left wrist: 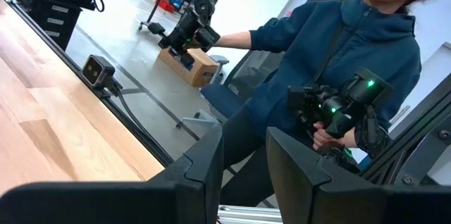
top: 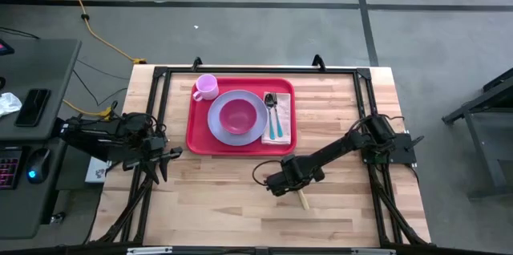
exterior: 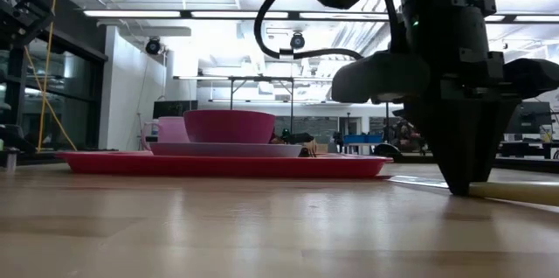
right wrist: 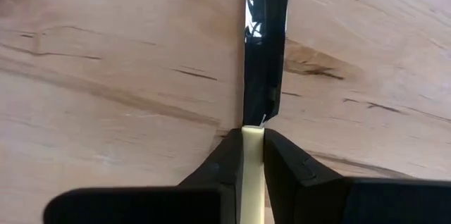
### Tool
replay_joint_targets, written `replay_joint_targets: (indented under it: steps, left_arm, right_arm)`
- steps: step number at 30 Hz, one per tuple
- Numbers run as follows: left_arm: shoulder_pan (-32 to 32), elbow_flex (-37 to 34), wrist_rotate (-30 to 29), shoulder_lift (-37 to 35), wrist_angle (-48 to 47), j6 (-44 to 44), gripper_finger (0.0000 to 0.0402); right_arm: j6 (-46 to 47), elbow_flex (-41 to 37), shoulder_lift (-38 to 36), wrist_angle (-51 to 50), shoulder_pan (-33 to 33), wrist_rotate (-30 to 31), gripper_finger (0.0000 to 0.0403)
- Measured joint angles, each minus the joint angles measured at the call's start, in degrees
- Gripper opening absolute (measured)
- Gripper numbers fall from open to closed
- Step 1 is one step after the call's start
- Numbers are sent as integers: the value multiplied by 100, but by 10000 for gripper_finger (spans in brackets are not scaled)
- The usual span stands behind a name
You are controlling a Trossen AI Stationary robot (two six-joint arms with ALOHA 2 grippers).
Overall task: Set up tray
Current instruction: Put the yellow knife on the white table napkin to the right of the blue fork
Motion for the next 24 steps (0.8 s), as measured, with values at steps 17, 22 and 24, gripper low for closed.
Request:
replay_joint_targets:
  steps: [17,22,24]
  left_arm:
    - [1,0,-2,0,0,0,140]
    - [-1,0,-2,0,2,0,140]
    - [0,0,-4,0,2,0,140]
  right_arm:
    - [16,-81,-374,-560,-33,271,22]
    - [-2,-51,-444,-576,-26,161,24]
    - [-2,-54,-443,-550,-53,140,26]
